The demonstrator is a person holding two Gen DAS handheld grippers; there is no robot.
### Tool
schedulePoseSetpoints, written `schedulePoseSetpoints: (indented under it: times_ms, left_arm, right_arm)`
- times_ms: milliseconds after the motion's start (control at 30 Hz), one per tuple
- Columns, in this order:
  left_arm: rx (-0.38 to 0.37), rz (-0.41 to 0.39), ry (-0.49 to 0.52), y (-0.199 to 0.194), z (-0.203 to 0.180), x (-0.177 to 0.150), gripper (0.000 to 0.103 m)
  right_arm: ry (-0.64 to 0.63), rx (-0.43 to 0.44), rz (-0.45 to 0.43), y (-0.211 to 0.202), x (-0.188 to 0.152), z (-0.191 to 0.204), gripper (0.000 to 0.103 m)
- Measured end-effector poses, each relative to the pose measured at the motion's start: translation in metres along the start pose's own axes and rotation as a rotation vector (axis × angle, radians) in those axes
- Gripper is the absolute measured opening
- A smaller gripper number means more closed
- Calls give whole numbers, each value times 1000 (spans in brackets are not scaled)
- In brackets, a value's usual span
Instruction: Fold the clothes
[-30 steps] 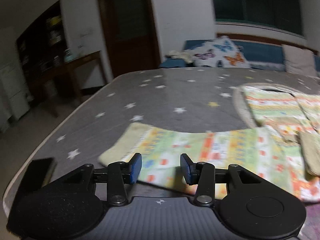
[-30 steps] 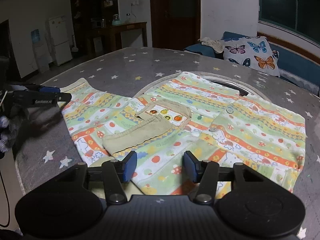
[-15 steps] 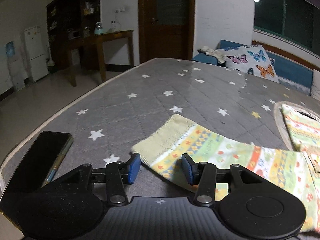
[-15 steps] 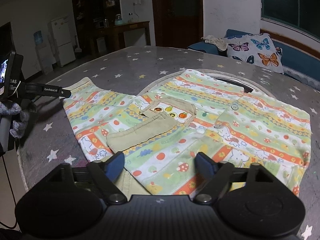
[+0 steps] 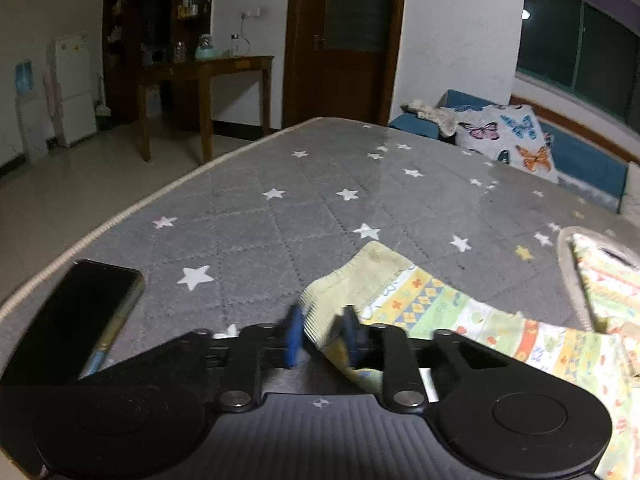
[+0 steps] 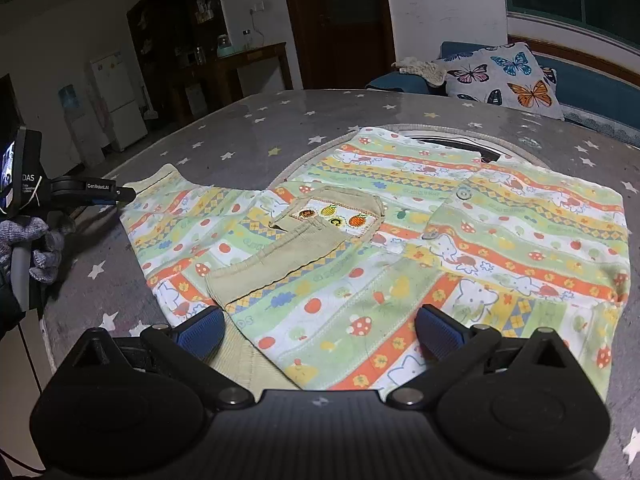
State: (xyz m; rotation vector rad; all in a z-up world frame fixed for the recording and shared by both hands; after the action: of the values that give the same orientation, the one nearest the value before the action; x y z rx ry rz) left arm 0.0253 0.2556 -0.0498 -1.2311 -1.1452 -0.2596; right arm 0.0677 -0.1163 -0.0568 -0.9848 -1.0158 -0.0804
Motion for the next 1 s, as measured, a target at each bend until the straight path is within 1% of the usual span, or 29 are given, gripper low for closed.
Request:
schedulePoseSetpoints:
  times_ms: [67,167,233,300,467,600,733,800,900,1000]
  left_arm:
    - [-16,-4,-6,-1,-1,1,10]
    - [-35,-22,-7,-8,-7,5,9]
    - [-68,-43,1,-17,-16,10,9]
    - [-118,-64,14,-30,-29,16,8]
    - [-285,-110,68,-67,-78,28,8]
    - [-436,-119,115,-96,-124,29,8]
    - [-583,-107,159,-120,-173,22,7]
    - [-645,-107,178,-130,-195,17,7]
    - [-732,-101,206,-142,-227,7,7]
    - [-799,-75,233,-146,-256,-4,7]
  right_arm:
    - [0,0,-2,0,0,0,103]
    - [4,5,-10,-1,-1,0,103]
    - [10,12,-14,-1,-1,-1,103]
    - [19,22,-17,-2,-1,-2,103]
    - [53,43,-24,-6,-1,-4,103]
    - [73,45,-30,-12,-1,-8,103]
    - [90,21,-51,-25,-5,-19,103]
    - [96,10,-61,-33,-7,-25,103]
    - [107,-10,-74,-45,-12,-34,103]
    - [125,-35,-81,-57,-19,-45,103]
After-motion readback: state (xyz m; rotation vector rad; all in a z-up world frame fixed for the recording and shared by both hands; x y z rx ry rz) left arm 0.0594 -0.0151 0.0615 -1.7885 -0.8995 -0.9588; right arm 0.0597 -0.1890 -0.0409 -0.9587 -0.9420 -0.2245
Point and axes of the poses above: each gripper's, at about its wrist camera, not at the fingertips, and y roughly the way its jaws point, z to its left, x to its top, the point moved 6 cm from there along y, roughly the way its jaws point, and after that the axes turned 1 degree about -y, right-handed, at the moved point
